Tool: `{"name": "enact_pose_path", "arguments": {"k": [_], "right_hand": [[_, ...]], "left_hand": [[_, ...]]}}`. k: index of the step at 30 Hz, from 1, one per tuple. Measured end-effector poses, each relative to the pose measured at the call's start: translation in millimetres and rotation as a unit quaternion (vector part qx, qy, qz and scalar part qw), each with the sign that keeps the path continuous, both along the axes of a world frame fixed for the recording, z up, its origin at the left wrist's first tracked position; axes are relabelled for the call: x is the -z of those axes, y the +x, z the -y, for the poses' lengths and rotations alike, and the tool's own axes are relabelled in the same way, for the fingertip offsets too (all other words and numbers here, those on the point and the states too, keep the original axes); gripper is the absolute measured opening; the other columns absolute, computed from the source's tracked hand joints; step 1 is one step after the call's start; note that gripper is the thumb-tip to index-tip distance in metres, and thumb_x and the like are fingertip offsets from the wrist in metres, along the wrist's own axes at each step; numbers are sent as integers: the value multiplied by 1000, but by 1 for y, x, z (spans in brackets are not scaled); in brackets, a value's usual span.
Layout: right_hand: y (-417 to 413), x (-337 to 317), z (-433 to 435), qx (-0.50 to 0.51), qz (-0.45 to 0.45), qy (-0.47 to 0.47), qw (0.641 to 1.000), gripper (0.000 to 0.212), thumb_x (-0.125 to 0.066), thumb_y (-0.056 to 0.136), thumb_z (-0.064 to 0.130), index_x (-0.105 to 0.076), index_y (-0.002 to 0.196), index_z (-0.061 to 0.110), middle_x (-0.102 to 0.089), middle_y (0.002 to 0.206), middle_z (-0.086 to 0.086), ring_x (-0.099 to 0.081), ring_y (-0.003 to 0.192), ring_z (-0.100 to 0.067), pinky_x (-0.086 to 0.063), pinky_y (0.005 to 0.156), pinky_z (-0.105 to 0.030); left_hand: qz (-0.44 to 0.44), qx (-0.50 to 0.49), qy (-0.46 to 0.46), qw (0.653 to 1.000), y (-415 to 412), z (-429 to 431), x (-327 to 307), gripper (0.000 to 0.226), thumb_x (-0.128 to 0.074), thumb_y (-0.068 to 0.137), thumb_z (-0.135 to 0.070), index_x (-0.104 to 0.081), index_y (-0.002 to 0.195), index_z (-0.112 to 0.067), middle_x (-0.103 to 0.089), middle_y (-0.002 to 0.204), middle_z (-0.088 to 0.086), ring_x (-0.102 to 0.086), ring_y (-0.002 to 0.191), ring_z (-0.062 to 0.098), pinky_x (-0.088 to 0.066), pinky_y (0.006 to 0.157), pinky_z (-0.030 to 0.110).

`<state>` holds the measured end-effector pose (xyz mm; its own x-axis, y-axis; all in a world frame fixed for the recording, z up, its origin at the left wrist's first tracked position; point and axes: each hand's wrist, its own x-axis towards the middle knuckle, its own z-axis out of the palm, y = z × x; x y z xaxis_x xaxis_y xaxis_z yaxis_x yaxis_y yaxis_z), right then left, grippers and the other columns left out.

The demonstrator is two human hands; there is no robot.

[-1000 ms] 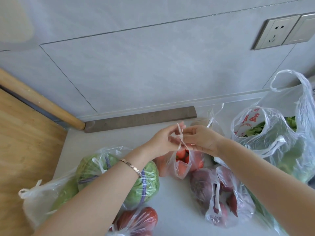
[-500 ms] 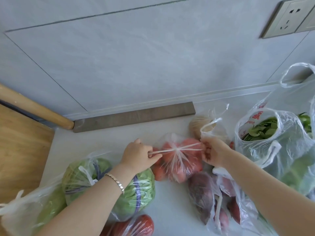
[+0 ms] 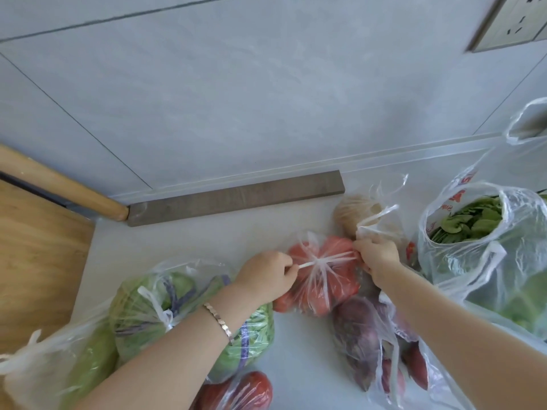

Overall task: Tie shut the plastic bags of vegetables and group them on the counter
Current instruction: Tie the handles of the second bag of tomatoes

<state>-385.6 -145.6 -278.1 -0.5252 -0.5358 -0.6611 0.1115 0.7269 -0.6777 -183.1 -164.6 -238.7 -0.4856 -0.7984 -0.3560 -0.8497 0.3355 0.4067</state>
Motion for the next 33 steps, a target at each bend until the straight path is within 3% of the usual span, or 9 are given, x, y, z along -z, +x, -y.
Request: {"name": "enact_pose_path", "arguments": {"k": [4, 8, 12, 16, 18, 21, 24, 28, 33], "right_hand": [[6, -2, -13, -22, -76, -9, 997, 35, -54, 80, 4, -34, 52, 13, -35, 53, -3, -31, 49, -16, -28, 47, -27], [17, -28, -15, -45, -100, -132, 985, 39, -49, 84, 6, -26, 54, 16, -28, 53, -3, -26, 52, -15, -25, 51, -27], [32, -67, -10, -161, -103, -256, 948, 39, -59, 84, 12, -34, 55, 15, -43, 58, -15, -42, 57, -18, -38, 58, -28], [44, -72, -4, -162, -80, -279, 943, 30, -63, 81, 9, -44, 58, 14, -57, 66, -15, -60, 61, -12, -48, 69, -32], [40, -63, -3, -107, 22, -282, 953, 10, -64, 82, 7, -56, 83, 13, -63, 87, -5, -63, 78, -11, -50, 81, -31], [34, -41, -10, -148, 47, -204, 967, 46, -58, 86, 3, -44, 130, 7, -58, 116, -2, -58, 97, -12, -47, 82, -19], [44, -31, -17, -277, 35, -185, 942, 33, -53, 89, 1, -58, 121, 7, -68, 93, 1, -60, 68, 7, -47, 61, -6], [48, -26, -11, -293, 63, -170, 939, 22, -56, 89, 8, -67, 107, 9, -61, 56, 12, -48, 47, 1, -40, 52, -11], [55, -25, -5, -340, 36, -162, 926, 14, -58, 88, 10, -72, 90, 11, -68, 87, -29, -51, 70, -19, -42, 69, -30]], "left_hand": [[63, -44, 28, 997, -4, -6, 5, 27, -45, 88, -24, -64, 83, -5, -67, 93, 17, -61, 87, 35, -41, 69, 29], [53, -119, -49, 990, -9, -3, -6, 31, -48, 87, -38, -58, 107, -17, -67, 105, 7, -61, 98, 32, -47, 79, 32], [14, 5, 0, 1000, -24, 2, -18, 41, -42, 91, -50, -44, 130, -36, -61, 123, -4, -56, 113, 24, -43, 89, 31], [-51, -34, 52, 997, -39, 6, -6, 33, -40, 95, -39, -61, 112, -21, -64, 116, 6, -57, 109, 26, -43, 87, 32], [-91, -80, 74, 990, -37, 7, -2, 30, -42, 96, -36, -65, 102, -18, -67, 106, 7, -60, 102, 27, -45, 87, 33], [-157, -151, 109, 970, -34, 8, 1, 29, -46, 95, -32, -68, 99, -13, -69, 96, 11, -63, 92, 29, -48, 84, 39], [-169, -167, 102, 966, -32, 9, 2, 33, -47, 94, -31, -67, 90, -5, -66, 81, 13, -63, 82, 29, -47, 75, 36], [-184, -181, 52, 965, -25, 9, -2, 32, -50, 93, -29, -66, 79, -6, -67, 80, 15, -62, 82, 30, -47, 75, 31], [-162, -130, 27, 978, -12, 13, -4, 24, -50, 92, -29, -67, 82, -16, -71, 87, 5, -63, 87, 23, -50, 80, 37]]}}
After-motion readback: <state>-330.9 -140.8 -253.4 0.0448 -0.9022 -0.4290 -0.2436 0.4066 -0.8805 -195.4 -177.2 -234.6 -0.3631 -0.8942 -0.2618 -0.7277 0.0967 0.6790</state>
